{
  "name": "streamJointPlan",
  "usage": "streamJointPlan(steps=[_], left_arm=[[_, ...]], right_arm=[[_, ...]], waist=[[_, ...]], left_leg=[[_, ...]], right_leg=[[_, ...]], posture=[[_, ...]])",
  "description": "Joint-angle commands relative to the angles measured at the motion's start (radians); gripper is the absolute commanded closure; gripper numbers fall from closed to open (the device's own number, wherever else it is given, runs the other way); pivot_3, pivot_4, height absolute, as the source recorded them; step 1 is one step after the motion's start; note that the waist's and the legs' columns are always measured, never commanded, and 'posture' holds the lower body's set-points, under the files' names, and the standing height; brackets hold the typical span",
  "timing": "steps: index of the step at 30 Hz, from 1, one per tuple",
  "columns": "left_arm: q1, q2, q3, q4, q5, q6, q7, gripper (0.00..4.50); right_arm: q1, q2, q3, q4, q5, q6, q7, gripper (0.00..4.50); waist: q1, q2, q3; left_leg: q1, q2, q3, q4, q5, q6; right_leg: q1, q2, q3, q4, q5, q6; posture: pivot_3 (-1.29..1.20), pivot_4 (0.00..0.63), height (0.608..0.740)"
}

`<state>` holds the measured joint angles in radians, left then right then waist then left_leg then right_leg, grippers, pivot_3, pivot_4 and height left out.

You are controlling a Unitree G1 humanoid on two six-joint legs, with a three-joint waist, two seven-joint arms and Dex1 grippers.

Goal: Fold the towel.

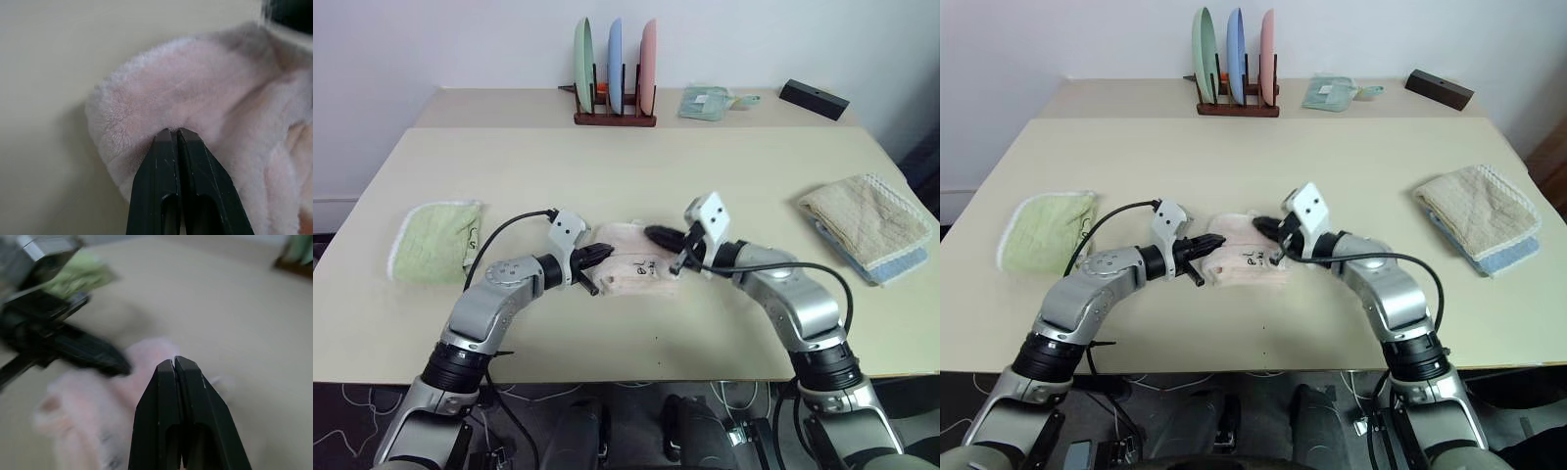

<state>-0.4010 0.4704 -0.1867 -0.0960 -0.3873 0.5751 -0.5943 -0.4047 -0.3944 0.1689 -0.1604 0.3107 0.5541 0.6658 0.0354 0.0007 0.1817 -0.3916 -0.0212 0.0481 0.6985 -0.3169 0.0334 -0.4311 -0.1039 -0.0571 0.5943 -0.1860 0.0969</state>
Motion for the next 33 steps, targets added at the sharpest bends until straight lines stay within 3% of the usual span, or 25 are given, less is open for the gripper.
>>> streamJointPlan(steps=[1,12,16,19,24,26,33], left_arm=[[0.038,0.010,-0.040,0.016,0.068,-0.068,-0.040,4.38],[0.116,-0.044,-0.013,0.029,0.113,-0.168,-0.061,4.38],[0.109,-0.078,0.054,-0.010,0.059,-0.162,-0.056,4.38],[0.096,-0.075,0.285,-0.147,-0.238,0.050,-0.026,3.55],[0.125,-0.023,0.382,-0.213,-0.431,0.332,0.040,1.04],[0.131,-0.015,0.381,-0.211,-0.448,0.417,0.087,0.03],[0.053,-0.137,0.447,-0.081,-0.525,0.607,0.272,0.03]], right_arm=[[0.035,-0.005,0.048,0.054,-0.065,-0.044,-0.003,4.50],[0.061,-0.034,0.074,0.124,-0.165,-0.186,0.014,4.50],[0.062,-0.058,0.039,0.059,-0.103,-0.194,0.084,4.50],[0.057,-0.174,-0.093,-0.142,0.073,-0.085,0.202,3.68],[0.076,-0.301,-0.157,-0.241,0.126,-0.043,0.266,1.23],[0.076,-0.333,-0.160,-0.238,0.101,-0.064,0.276,1.21],[0.083,-0.337,-0.134,-0.202,0.055,-0.126,0.282,1.21]], waist=[[-0.002,0.000,0.000],[-0.007,0.001,-0.003],[-0.005,0.001,-0.003],[-0.005,0.000,0.000],[-0.021,0.000,-0.001],[-0.022,0.000,-0.001],[-0.020,-0.001,0.000]], left_leg=[[0.000,0.000,0.000,0.000,0.000,0.000],[0.002,0.001,-0.001,0.000,-0.003,0.005],[0.002,0.000,-0.001,0.000,-0.003,0.005],[-0.002,0.001,-0.001,0.001,-0.003,0.005],[0.001,0.001,-0.003,-0.001,-0.003,0.005],[0.001,0.001,-0.003,-0.001,-0.003,0.005],[0.001,0.000,-0.003,0.000,-0.003,0.005]], right_leg=[[0.000,0.000,0.000,0.000,0.000,0.000],[0.002,0.000,0.000,0.001,0.000,0.000],[0.002,-0.001,0.000,0.001,0.000,0.000],[-0.002,-0.001,0.000,0.001,0.000,0.001],[0.000,-0.001,-0.001,0.001,0.000,0.001],[0.001,-0.001,-0.002,0.001,0.000,0.001],[0.001,0.000,-0.001,0.001,0.000,0.001]], posture=[[0.00,0.150,0.737],[0.00,0.150,0.737],[0.00,0.150,0.737],[0.00,0.150,0.737],[0.00,0.150,0.737],[0.00,0.150,0.737],[0.00,0.150,0.737]])
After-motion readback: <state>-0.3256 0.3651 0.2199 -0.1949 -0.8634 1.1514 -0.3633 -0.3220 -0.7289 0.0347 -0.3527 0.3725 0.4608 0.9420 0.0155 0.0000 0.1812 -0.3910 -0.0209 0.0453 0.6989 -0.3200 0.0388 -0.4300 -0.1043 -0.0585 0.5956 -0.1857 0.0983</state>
